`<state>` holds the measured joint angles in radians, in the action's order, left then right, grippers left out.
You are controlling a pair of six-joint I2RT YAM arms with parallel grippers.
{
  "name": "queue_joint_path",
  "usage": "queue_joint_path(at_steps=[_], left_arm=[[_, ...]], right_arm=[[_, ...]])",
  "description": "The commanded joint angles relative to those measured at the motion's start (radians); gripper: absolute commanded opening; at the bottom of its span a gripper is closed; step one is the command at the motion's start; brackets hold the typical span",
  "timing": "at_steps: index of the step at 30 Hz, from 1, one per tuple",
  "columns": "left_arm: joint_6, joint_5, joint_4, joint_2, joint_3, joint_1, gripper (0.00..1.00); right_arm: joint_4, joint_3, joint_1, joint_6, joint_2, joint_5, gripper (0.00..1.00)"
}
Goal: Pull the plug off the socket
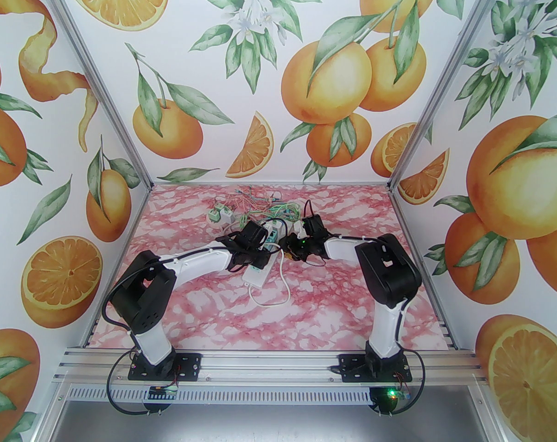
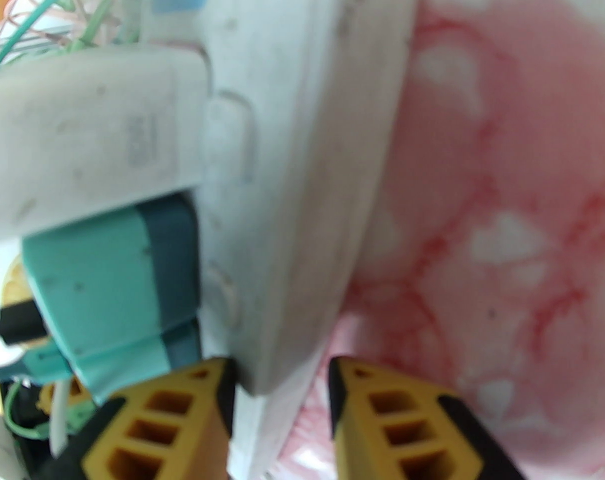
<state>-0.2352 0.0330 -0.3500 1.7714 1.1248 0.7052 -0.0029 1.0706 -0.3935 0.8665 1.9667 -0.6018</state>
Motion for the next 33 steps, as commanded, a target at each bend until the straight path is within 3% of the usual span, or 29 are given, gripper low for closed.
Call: queue_joint_path(at_steps=[1, 8, 13, 20, 32, 33], left_arm=[[-0.01, -0.021, -0.015, 0.01, 0.045, -0.002, 0.24], [0.066, 0.141, -0.086, 0.018, 0.102, 0.058, 0.21], [0.045, 0.157, -0.088, 0.002, 0.094, 0.065, 0.18], [-0.007, 0.07, -0.086, -0.064, 0.07, 0.003, 0.16], [0.005, 0.058, -0.163, -0.219, 0.039, -0.05, 0.17], [-0.006, 0.013, -0.16, -0.234, 0.028, -0.061, 0.17]], right_arm=[[-0.077, 0.024, -0.01, -0.044, 0.032, 0.051, 0.35], [-0.171, 0.032, -0.01, -0.081, 0.056, 0.101, 0.32], [-0.208, 0.04, -0.01, -0.09, 0.061, 0.133, 0.31], [-0.235, 0.039, -0.009, -0.11, 0.047, 0.149, 0.31], [-0.226, 0.017, -0.01, -0.112, 0.025, 0.146, 0.32], [-0.222, 0.016, -0.01, -0.112, 0.021, 0.143, 0.32]])
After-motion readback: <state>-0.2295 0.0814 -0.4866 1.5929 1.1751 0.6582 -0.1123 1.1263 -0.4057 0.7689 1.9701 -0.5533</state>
